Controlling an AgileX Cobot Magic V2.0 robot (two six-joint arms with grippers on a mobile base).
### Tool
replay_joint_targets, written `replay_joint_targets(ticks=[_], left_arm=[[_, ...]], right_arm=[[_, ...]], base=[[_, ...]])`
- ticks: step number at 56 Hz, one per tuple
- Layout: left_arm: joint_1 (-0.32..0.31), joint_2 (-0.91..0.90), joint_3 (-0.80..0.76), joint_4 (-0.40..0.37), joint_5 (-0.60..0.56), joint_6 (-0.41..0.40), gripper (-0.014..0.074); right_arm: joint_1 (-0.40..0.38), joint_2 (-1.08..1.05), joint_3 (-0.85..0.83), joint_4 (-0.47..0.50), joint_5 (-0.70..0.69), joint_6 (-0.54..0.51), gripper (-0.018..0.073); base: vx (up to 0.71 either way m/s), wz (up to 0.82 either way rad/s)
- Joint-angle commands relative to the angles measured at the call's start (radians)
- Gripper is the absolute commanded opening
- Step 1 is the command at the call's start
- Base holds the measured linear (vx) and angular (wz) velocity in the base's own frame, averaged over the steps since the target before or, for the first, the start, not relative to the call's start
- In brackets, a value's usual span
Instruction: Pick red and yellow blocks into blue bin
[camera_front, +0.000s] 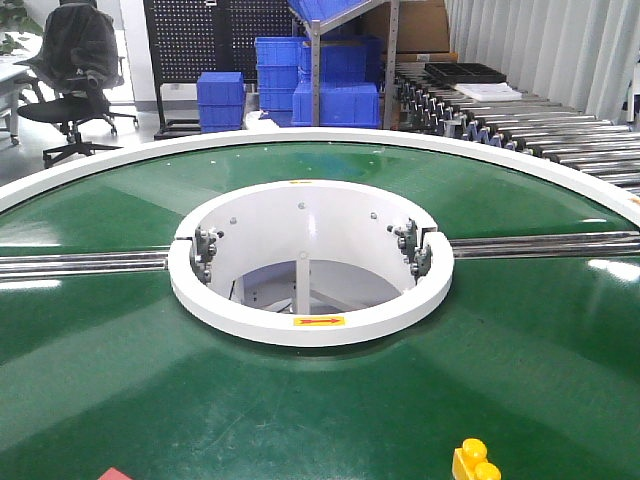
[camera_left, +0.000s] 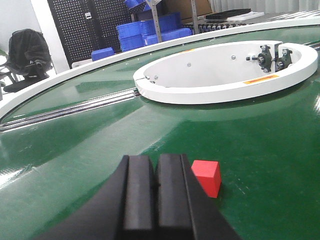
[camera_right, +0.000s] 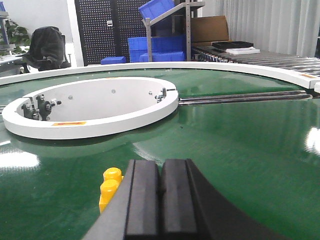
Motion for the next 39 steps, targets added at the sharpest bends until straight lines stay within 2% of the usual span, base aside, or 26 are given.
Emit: replay_joint_targets(ticks=[1,39], left_arm=[[0.000,-0.015,-0.017,-0.005,-0.086,-0.006,0.0002],[0.000,-0.015,-0.017,-0.005,-0.088,-0.006,0.0002]], right_arm=[[0.001,-0.008,0.006,-0.013,-0.081,-0.006,-0.0011],[0.001,-0.008,0.006,0.002,-0.087,-0.006,-0.0011]], base=[[0.00,0.00],[0.00,0.00]])
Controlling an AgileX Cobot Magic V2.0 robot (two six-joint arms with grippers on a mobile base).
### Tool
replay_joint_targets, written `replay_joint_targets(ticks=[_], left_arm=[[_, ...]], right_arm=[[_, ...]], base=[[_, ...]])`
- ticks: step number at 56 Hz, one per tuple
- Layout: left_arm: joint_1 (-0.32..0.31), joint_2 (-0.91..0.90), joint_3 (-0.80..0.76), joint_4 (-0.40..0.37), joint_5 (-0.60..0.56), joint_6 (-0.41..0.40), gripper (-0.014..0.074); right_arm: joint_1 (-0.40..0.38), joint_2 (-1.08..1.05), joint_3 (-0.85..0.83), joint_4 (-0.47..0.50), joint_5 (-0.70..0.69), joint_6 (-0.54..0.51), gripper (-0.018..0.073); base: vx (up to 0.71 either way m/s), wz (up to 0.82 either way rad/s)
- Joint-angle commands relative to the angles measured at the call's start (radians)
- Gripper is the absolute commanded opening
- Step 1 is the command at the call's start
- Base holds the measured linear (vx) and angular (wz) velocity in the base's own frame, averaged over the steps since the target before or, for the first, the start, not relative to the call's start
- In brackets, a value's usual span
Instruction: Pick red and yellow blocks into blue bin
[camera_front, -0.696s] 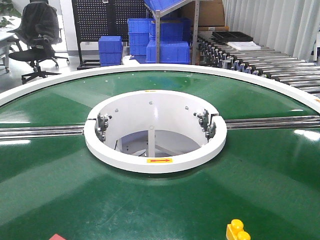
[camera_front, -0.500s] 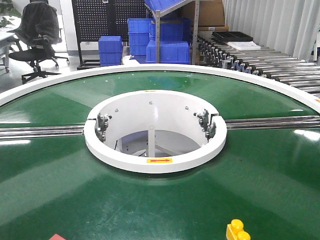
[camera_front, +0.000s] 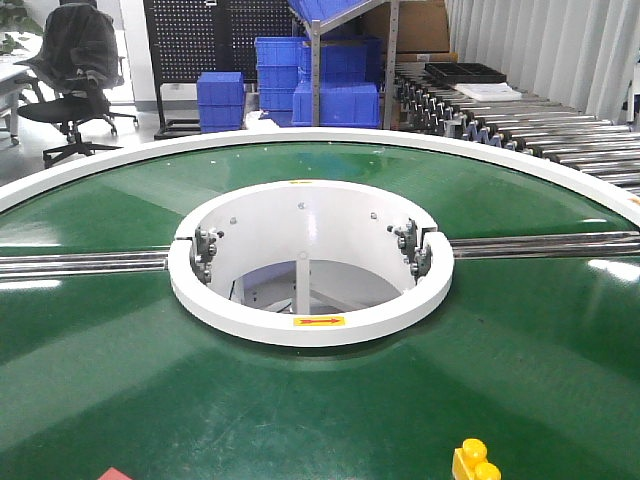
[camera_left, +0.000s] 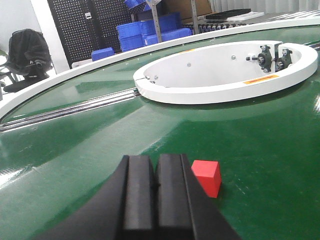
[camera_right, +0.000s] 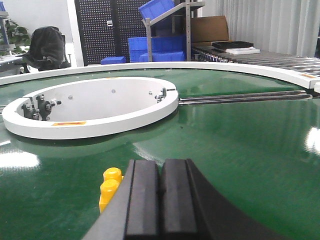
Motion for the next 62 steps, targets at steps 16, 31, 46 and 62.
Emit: replay_joint_targets(ticks=[16,31,46,62], left_arm=[[0.000,-0.015,-0.050,-0.143,-0.357,-0.241,0.0002],[0.000,0.167,-0.524,0.009,-0.139,-0.162,0.0002],[0.000,0.732,-1.007,0.022,-0.011,-0.162,0.0002],[0.000,0.959,-1.061,0.023,-0.016,-0.145,0.0004]], right_arm=[[0.001,-0.008,-0.035,0.007,-0.276,-0.005,-0.0011],[0.001,0.141,-0.513,-0.019,-0.077,-0.154,-0.0011],[0.002,0.614,-0.882,-0.020,-0.054,-0.185,-0.0011],[0.002,0.807,-0.900,-0.020,-0.085,-0.174,-0.0002]], base=[[0.00,0.00],[0.00,0.00],[0.00,0.00],[0.00,0.00]])
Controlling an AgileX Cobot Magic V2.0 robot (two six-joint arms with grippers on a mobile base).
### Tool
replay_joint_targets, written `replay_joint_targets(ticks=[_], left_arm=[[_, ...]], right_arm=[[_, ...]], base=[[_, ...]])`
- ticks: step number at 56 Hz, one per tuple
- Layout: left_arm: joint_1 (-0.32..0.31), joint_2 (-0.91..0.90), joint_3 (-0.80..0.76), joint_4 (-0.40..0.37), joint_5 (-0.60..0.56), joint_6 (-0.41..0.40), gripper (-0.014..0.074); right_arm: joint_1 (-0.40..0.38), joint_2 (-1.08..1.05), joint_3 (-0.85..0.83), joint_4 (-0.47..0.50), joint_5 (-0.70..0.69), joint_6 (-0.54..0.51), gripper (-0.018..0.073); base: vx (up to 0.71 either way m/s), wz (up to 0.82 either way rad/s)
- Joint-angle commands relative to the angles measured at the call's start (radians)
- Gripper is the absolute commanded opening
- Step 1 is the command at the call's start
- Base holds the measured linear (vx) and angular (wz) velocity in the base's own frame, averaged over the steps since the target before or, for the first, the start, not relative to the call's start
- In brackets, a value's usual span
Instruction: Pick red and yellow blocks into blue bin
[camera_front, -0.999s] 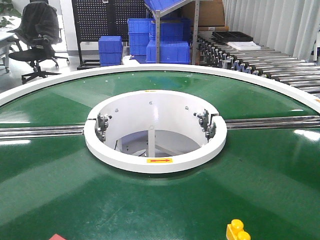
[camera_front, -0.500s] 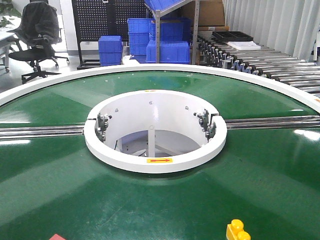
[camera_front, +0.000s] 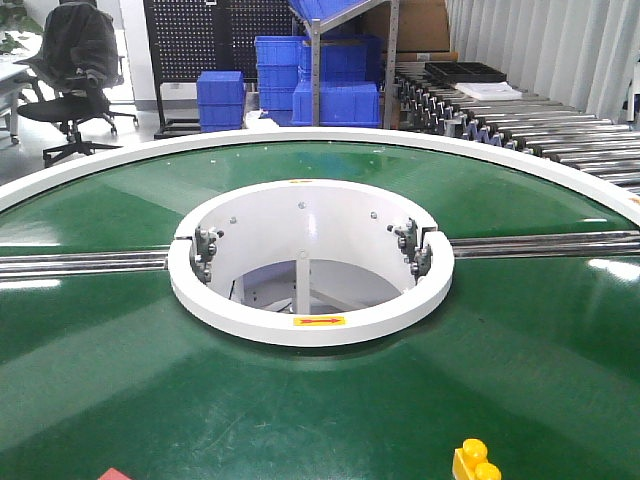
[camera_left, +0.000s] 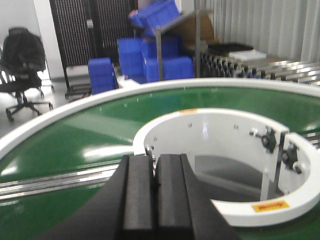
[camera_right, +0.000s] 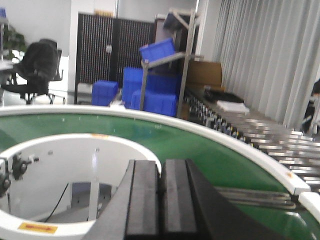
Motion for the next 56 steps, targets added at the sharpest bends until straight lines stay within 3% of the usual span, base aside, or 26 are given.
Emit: replay_joint_targets(ticks=[1,13,28,33,41,44,56], left_arm=[[0.000,0.019,-0.041,-0.002,-0.091,0.022,0.0006],[0.000,0.016,-0.041,-0.003,-0.103,0.036,0.0118],[0.000,0.016,-0.041,-0.003,-0.112,0.032,0.0447],[0.000,0.016,-0.041,-0.010,-0.116,0.026,0.0523],[0.000,0.016,-0.041,-0.011,-0.117,0.016,0.0563],[0.000,0.016,-0.041,-0.011,-0.117,0.014,0.0559],[0.000,0.016,-0.041,-0.011,-0.117,0.014,0.0557]], right_arm=[[0.002,0.018,-0.036,-0.012,-0.087,0.000,0.0001],[0.002,0.019,-0.036,-0.012,-0.083,-0.001,0.0124],[0.002,0.019,-0.036,-0.009,-0.082,0.001,0.0568],[0.002,0.019,-0.036,-0.009,-0.109,0.000,0.0654],[0.002,0.019,-0.036,0.023,-0.108,0.039,0.0677],[0.006,0.025,-0.042,0.019,-0.051,0.039,0.0664],[0.178,0.242,-0.190,0.010,0.418,0.032,0.0605]], base=[[0.00,0.00],[0.00,0.00],[0.00,0.00],[0.00,0.00],[0.00,0.00],[0.00,0.00],[0.00,0.00]])
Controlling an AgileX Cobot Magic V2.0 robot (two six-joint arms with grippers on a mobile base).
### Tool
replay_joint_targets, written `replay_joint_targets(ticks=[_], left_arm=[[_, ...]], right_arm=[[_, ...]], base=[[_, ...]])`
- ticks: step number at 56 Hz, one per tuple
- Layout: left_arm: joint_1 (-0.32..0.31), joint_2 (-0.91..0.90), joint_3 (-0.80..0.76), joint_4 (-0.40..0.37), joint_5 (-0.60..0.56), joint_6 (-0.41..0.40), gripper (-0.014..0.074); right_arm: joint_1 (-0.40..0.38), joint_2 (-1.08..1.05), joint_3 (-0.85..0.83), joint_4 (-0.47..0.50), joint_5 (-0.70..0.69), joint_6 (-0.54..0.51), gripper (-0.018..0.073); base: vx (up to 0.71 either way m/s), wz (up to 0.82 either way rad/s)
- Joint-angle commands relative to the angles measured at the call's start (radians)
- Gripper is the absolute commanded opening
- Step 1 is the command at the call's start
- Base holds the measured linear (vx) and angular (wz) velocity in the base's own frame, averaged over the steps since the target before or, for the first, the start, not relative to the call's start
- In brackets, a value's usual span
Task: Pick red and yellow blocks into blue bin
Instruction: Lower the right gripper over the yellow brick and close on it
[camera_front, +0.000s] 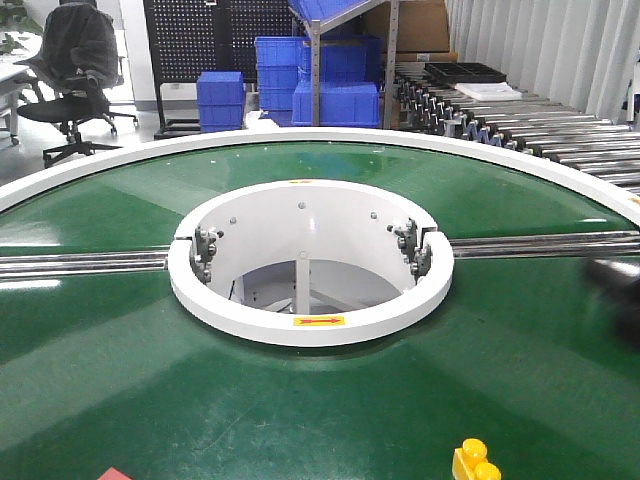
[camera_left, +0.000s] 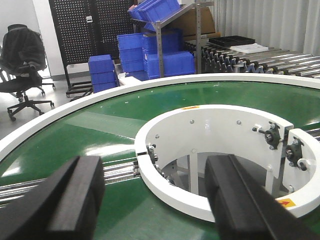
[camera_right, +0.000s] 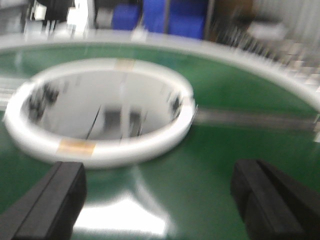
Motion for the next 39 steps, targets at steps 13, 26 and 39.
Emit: replay_joint_targets(ticks=[13,26,39], left_arm=[[0.000,-0.016,-0.036,-0.008,-0.088,-0.008,0.0557],[0.000,-0.016,-0.036,-0.008,-0.085,-0.008,0.0557],[0.000,-0.016,-0.036,-0.008,-0.075,-0.008,0.0557]], right_arm=[[0.100,0.383,-0.192,0.027,0.277,0.062,0.0586],[0.100,0.574,-0.192,0.078,0.321,0.044,0.0582],[0.100,0.691,-0.192,0.064,0.272,0.037,0.0582]], base=[[0.00,0.00],[0.00,0.00],[0.00,0.00]])
